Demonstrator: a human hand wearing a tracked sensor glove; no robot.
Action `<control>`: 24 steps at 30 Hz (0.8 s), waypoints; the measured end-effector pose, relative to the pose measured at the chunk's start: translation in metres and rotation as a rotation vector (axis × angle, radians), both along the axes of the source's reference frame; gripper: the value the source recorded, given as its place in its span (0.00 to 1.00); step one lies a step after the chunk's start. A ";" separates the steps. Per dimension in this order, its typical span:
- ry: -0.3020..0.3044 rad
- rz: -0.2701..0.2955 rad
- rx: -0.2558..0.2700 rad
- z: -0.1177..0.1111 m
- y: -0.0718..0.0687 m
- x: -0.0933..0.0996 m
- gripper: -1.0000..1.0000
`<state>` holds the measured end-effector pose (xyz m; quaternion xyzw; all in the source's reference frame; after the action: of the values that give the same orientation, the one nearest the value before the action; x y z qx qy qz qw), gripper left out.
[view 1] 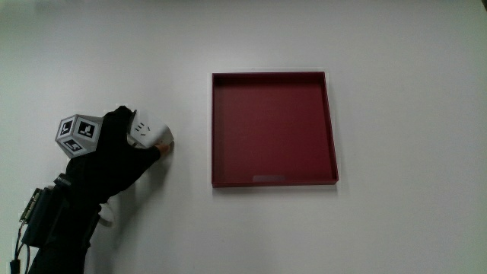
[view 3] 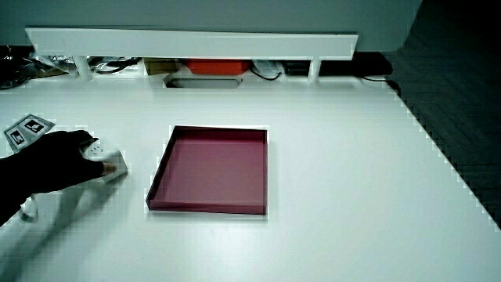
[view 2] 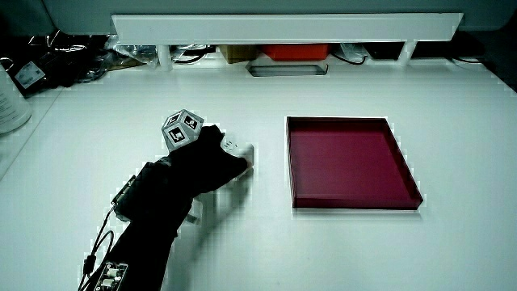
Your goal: Pick socket
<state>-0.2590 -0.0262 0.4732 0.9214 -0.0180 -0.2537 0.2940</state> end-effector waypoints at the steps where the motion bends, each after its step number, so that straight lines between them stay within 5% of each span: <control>1: -0.009 -0.009 -0.012 0.005 0.000 -0.002 0.50; 8: 0.012 -0.024 -0.015 0.012 0.000 -0.001 0.50; 19: 0.011 -0.084 0.065 0.015 0.006 -0.006 0.76; 24: -0.057 -0.066 0.035 0.018 0.005 0.002 0.88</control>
<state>-0.2569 -0.0207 0.4907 0.9321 -0.0523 -0.2371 0.2689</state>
